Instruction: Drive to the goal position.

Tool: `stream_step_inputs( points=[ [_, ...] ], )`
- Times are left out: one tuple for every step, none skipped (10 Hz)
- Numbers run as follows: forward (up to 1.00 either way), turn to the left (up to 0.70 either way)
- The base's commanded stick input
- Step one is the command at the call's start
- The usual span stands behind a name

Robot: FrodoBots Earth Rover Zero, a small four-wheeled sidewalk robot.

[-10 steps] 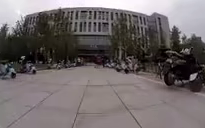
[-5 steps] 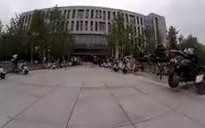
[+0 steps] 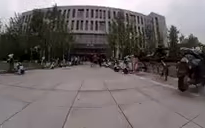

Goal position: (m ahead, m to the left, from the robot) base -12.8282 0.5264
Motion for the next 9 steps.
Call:
stream_step_inputs(
  points=[
    [0.7,0.0],
    [0.7,0.0],
    [0.7,0.0],
    [0.7,0.0],
    [0.7,0.0],
    [0.7,0.0],
    [0.7,0.0],
    [0.7,0.02],
    [0.7,0.07]
  ],
)
